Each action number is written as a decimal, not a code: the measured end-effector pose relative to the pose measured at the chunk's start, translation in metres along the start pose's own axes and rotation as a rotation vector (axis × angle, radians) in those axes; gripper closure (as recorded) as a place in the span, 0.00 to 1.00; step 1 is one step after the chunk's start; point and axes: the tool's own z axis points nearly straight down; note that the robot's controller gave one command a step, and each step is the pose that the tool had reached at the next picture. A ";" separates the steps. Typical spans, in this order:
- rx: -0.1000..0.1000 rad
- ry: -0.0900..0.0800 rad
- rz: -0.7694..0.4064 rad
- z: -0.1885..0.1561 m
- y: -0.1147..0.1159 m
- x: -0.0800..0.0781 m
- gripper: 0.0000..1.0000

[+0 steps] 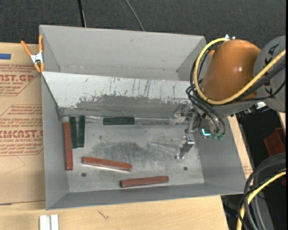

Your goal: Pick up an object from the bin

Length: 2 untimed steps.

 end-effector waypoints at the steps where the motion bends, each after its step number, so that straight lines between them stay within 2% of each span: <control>1: 0.000 -0.008 -0.001 -0.004 0.000 -0.002 0.00; 2: 0.002 -0.013 -0.072 0.030 0.018 0.015 0.00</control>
Offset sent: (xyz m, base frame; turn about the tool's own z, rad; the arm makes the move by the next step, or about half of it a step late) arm -0.0469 0.0529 -0.0935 -0.2034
